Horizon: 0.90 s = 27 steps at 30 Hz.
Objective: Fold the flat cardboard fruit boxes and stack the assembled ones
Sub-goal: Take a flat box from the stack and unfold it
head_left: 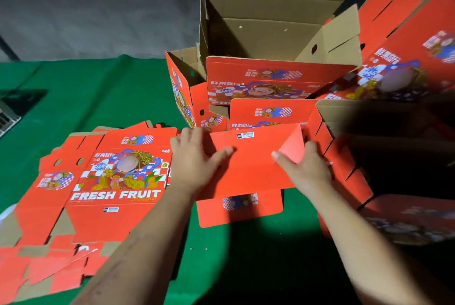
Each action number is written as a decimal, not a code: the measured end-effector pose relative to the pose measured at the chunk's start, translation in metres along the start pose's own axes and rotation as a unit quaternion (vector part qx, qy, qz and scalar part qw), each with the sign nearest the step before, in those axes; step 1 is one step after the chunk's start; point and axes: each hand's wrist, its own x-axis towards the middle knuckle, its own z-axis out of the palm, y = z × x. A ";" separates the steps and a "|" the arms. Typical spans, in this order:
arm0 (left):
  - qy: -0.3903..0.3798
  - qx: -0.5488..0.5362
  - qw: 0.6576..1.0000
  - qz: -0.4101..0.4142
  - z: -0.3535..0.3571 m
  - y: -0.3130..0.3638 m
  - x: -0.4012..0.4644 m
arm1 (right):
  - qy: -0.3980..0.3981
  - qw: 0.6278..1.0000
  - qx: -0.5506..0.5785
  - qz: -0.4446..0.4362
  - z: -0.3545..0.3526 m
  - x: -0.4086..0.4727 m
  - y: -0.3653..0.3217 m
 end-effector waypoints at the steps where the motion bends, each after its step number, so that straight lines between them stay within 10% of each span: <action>1: 0.029 -0.113 0.991 -0.068 -0.001 -0.003 -0.002 | -0.016 0.997 0.074 0.018 0.001 -0.004 0.004; 4: -0.050 -0.428 0.799 -0.420 -0.016 -0.003 -0.015 | -0.043 0.978 0.191 0.072 -0.004 -0.018 0.013; 7: -0.250 -0.495 0.697 -0.455 -0.034 -0.003 -0.042 | -0.012 0.982 0.176 0.070 -0.020 -0.033 0.009; 9: -0.258 -0.515 0.713 -0.400 -0.045 -0.002 -0.045 | 0.035 0.986 0.146 0.072 -0.036 -0.042 0.007; 14: -0.199 -0.558 0.784 -0.185 -0.067 -0.029 -0.044 | -0.234 0.898 0.363 0.079 -0.046 -0.080 0.021; 19: -0.335 -0.494 0.729 -0.335 -0.078 -0.056 -0.090 | -0.178 0.915 0.362 -0.014 -0.015 -0.119 0.037; 25: -0.219 -0.412 0.871 -0.155 -0.075 -0.083 -0.126 | -0.195 0.955 0.198 -0.103 -0.012 -0.137 0.056; 27: -0.226 -0.457 0.855 -0.095 -0.070 -0.088 -0.138 | -0.161 0.965 0.178 -0.104 -0.013 -0.144 0.067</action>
